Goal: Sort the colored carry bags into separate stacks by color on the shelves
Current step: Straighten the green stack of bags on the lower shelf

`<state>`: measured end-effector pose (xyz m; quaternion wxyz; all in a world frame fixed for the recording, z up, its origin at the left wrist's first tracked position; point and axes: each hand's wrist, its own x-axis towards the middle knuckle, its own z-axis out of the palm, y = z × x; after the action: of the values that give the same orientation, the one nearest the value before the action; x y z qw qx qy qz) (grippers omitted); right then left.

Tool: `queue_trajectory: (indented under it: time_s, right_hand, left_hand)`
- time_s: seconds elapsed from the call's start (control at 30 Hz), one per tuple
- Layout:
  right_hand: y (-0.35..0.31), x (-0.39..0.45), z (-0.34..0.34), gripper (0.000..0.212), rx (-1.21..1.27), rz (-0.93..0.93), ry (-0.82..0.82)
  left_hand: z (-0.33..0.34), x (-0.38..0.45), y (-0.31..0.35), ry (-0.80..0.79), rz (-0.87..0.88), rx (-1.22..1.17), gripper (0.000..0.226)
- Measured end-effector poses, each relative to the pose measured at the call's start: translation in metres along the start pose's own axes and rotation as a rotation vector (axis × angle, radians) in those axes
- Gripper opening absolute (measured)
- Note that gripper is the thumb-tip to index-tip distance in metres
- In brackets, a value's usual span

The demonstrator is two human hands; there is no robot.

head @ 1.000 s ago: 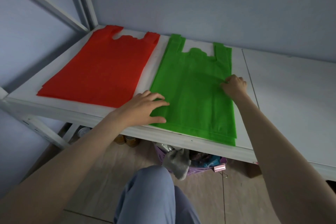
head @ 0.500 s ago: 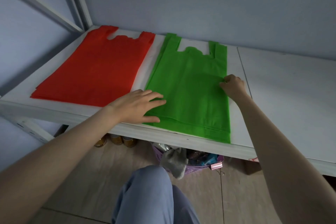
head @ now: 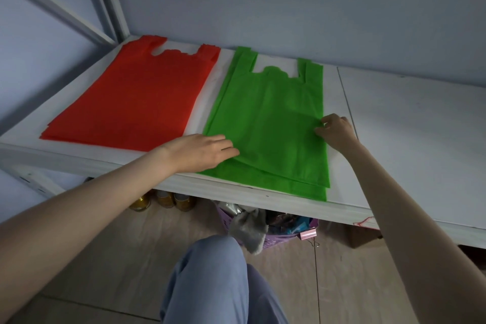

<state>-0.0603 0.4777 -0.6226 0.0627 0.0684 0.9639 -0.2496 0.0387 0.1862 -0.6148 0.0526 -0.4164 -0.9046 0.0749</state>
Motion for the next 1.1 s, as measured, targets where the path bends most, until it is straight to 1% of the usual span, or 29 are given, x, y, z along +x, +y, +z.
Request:
queue_trajectory:
  time_s: [0.1,0.17,0.23,0.27,0.33,0.37,0.43,0.53,0.63,0.67,0.7,0.73,0.77,0.83,0.93,1.1]
  right_hand:
    - [-0.003,0.001,-0.002,0.048,0.063,0.045,0.007]
    - [-0.006,0.003,-0.003,0.045,0.117,0.081,0.002]
    - [-0.009,0.004,-0.005,0.035,0.141,0.122,-0.001]
    - [-0.009,0.005,-0.006,0.030,0.148,0.130,0.005]
    - [-0.008,0.006,-0.008,0.024,0.154,0.126,0.022]
    - [-0.008,0.006,-0.008,0.026,0.150,0.119,0.029]
    - [-0.005,0.004,-0.005,0.026,0.141,0.107,0.035]
    - [-0.003,0.003,0.001,0.035,0.154,0.099,0.048]
    - [-0.005,0.005,0.004,0.045,0.132,0.077,0.021]
    - [-0.006,0.007,0.006,0.045,0.115,0.079,0.007]
    - [-0.008,0.009,0.007,0.042,0.103,0.089,-0.004]
    - [-0.009,0.011,0.008,0.036,0.092,0.104,-0.010]
    - [-0.010,0.012,0.008,0.031,0.079,0.123,-0.014]
    - [-0.011,0.018,0.011,0.033,0.065,0.163,-0.011]
    - [-0.013,0.026,0.015,0.037,0.083,0.191,0.024]
    - [-0.014,0.031,0.015,0.039,0.123,0.189,0.074]
  left_hand:
    - [-0.001,0.005,0.007,-0.102,-0.091,-0.047,0.055]
    - [-0.003,0.011,0.012,-0.108,-0.195,-0.105,0.052]
    - [-0.009,0.011,0.015,-0.011,-0.310,-0.209,0.045]
    - [-0.012,0.010,0.016,0.090,-0.318,-0.226,0.043]
    - [-0.017,0.003,0.016,0.304,-0.258,-0.192,0.040]
    - [-0.017,-0.004,0.018,0.352,-0.221,-0.157,0.041]
    - [-0.009,-0.017,0.028,0.310,-0.173,-0.108,0.045]
    - [0.012,-0.028,0.039,0.188,-0.200,-0.115,0.053]
    - [0.020,-0.027,0.039,0.193,-0.201,-0.105,0.053]
    - [0.020,-0.026,0.039,0.201,-0.191,-0.094,0.047]
    - [0.020,-0.027,0.038,0.205,-0.180,-0.092,0.036]
    - [0.018,-0.028,0.037,0.188,-0.184,-0.108,0.031]
    - [0.016,-0.029,0.034,0.150,-0.195,-0.124,0.038]
    - [0.014,-0.032,0.027,0.075,-0.205,-0.138,0.048]
    - [0.014,-0.030,0.020,0.052,-0.198,-0.131,0.049]
    - [0.013,-0.020,0.018,0.031,-0.283,-0.195,0.050]
